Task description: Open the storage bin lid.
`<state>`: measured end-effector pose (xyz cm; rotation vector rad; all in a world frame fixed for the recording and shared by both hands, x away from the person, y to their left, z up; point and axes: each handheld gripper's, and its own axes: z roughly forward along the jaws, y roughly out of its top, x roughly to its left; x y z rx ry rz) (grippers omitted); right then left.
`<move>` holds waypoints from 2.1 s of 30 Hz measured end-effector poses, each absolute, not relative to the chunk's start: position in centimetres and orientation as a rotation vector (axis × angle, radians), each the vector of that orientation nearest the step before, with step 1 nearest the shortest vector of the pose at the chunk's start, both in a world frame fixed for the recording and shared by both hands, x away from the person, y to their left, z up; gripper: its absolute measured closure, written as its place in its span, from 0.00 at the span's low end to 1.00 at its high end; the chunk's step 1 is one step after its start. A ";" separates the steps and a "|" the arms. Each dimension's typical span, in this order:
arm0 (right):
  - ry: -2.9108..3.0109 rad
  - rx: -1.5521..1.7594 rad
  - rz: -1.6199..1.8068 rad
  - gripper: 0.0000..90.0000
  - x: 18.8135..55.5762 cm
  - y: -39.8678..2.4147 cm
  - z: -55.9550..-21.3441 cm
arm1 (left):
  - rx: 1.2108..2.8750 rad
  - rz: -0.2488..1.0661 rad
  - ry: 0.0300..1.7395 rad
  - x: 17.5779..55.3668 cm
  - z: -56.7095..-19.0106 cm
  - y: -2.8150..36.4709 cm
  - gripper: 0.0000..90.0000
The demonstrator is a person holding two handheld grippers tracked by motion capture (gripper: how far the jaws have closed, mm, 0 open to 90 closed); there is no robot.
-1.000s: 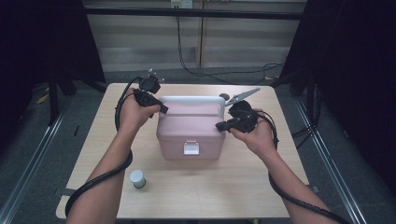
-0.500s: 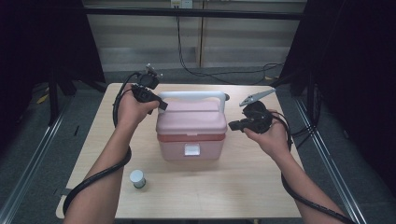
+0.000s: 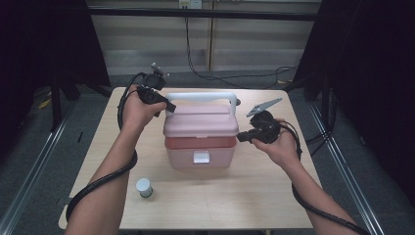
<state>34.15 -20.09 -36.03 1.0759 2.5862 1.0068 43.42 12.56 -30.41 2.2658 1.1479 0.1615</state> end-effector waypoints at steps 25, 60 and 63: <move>2.590 1.053 1.024 1.00 35.0 -18.1 -37.0 | 2.220 0.159 1.123 43.4 -30.9 13.1 0.76; 2.554 1.042 1.033 1.00 35.0 -17.9 -34.5 | 2.154 0.132 1.172 40.2 -33.3 18.1 0.54; 2.550 1.041 1.042 1.00 35.0 -17.9 -34.3 | 2.157 0.123 1.161 40.1 -33.5 18.0 0.54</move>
